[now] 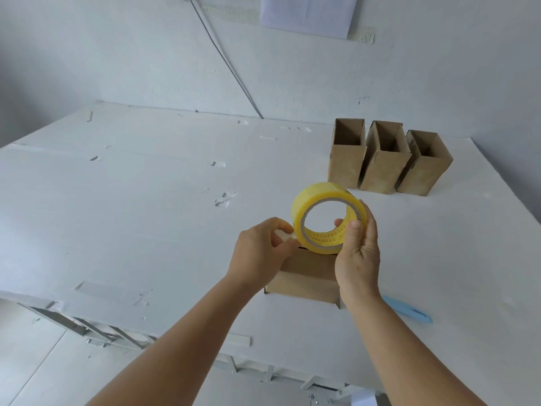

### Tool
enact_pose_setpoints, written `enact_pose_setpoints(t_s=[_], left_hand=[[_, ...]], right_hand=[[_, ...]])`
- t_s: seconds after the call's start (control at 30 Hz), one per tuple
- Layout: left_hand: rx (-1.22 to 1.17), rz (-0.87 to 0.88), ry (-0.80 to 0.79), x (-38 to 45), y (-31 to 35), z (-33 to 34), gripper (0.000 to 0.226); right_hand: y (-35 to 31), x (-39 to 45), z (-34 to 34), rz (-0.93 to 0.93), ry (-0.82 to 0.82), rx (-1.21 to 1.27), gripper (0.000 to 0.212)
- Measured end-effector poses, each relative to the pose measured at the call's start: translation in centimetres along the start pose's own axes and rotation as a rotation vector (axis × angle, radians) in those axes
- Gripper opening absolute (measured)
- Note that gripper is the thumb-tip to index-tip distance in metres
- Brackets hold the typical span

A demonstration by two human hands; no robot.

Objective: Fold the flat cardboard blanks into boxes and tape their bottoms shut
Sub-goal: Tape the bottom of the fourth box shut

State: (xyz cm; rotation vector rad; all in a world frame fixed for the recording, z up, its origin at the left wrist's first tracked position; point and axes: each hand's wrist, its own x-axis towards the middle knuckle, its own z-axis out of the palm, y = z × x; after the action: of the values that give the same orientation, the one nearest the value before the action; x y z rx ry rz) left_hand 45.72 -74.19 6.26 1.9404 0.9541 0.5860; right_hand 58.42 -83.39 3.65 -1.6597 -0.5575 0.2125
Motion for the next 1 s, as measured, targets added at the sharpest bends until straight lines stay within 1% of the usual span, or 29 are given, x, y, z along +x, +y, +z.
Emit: enact_pose_setpoints(t_s=[0.17, 0.27, 0.37, 0.43, 0.47, 0.53, 0.63, 0.73, 0.83, 0.93, 1.0], left_hand=[[-0.349, -0.114, -0.018, 0.5, 1.0, -0.6, 0.038], [-0.588, -0.231, -0.091, 1.0, 1.3, -1.2, 0.047], [-0.839, -0.386, -0.257, 1.4, 1.4, -2.1, 0.045], [-0.964, -0.477, -0.301, 1.8, 1.4, -2.5, 0.036], [-0.978, -0.508, -0.303, 1.9, 1.4, -2.6, 0.030], [-0.942, -0.550, -0.298, 2.1, 1.5, -2.7, 0.023], [-0.860, -0.597, -0.292, 2.3, 1.6, -2.6, 0.015], [-0.759, -0.603, -0.299, 2.6, 1.6, -2.7, 0.008], [-0.627, -0.547, -0.265, 2.7, 1.7, -2.6, 0.006], [-0.472, -0.461, -0.167, 2.8, 1.5, -2.2, 0.002], [-0.360, -0.410, -0.107, 2.7, 1.2, -1.8, 0.007]], right_hand=[[-0.3, -0.1, -0.1, -0.026, -0.057, 0.030, 0.045], [-0.6, -0.3, -0.1, -0.042, -0.099, 0.049, 0.051], [-0.6, -0.3, -0.3, -0.044, -0.113, 0.078, 0.054], [-0.6, -0.3, -0.4, -0.030, -0.117, 0.100, 0.052], [-0.7, -0.3, -0.4, -0.024, -0.121, 0.110, 0.053], [-0.7, -0.4, -0.4, -0.020, -0.131, 0.120, 0.056], [-0.5, -0.3, -0.3, -0.049, -0.146, 0.095, 0.053], [-0.1, -0.2, -0.2, -0.067, -0.172, 0.065, 0.056], [-0.1, -0.1, -0.1, -0.095, -0.201, 0.009, 0.058], [0.0, 0.0, 0.1, -0.126, -0.205, -0.049, 0.061], [0.1, 0.0, 0.4, -0.140, -0.206, -0.100, 0.060]])
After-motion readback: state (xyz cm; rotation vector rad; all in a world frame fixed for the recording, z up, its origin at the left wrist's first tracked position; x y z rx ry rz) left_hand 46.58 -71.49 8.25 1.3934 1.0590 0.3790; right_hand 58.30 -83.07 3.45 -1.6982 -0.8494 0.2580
